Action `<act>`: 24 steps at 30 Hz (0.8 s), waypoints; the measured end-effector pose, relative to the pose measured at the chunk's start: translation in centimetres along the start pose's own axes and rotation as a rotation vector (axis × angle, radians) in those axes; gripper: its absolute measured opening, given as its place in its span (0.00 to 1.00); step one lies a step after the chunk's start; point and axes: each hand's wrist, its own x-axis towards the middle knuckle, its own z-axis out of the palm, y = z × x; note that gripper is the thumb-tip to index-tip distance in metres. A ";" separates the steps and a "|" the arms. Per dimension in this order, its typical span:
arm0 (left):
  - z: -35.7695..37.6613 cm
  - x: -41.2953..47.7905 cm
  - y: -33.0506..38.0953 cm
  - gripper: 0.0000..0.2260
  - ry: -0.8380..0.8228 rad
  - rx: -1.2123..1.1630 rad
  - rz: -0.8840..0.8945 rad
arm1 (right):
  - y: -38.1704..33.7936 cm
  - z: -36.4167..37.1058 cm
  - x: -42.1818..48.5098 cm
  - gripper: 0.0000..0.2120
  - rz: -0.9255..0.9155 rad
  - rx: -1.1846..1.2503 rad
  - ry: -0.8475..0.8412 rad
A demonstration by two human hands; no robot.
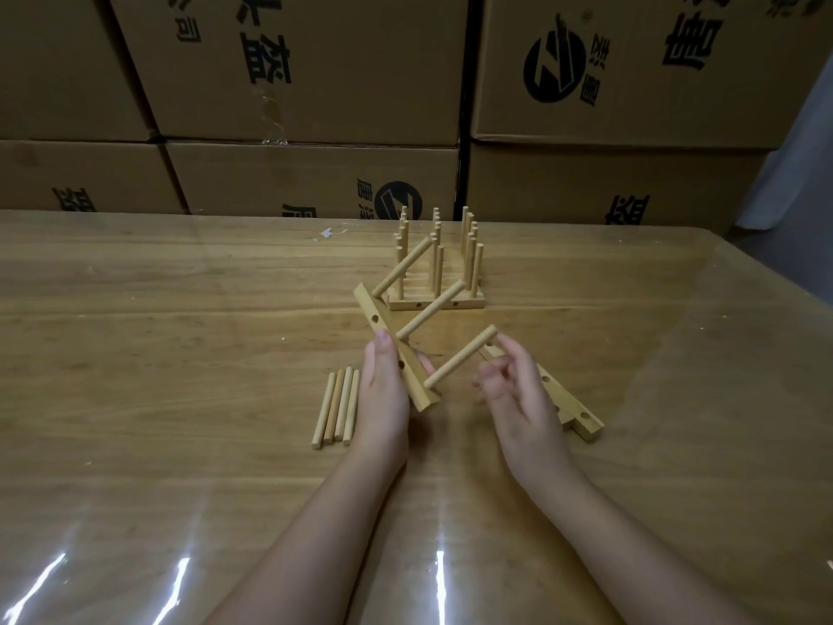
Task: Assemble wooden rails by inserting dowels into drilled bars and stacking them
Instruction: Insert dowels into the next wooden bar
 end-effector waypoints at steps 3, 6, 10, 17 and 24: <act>-0.1 -0.1 0.4 0.22 -0.096 -0.134 -0.042 | 0.2 0.5 0.1 0.23 0.097 -0.028 -0.116; 0.0 -0.2 0.8 0.23 -0.196 -0.293 -0.123 | 0.2 0.8 0.1 0.12 0.110 -0.029 -0.084; 0.1 -0.1 0.9 0.19 -0.258 -0.410 -0.151 | 0.3 0.2 0.6 0.07 0.145 0.040 0.015; 0.3 -0.1 0.6 0.19 -0.240 -0.343 -0.160 | 0.6 -1.1 1.9 0.05 0.252 0.360 0.134; -0.4 0.3 1.0 0.18 -0.193 -0.390 -0.160 | 1.6 -2.8 3.1 0.05 0.391 0.702 0.240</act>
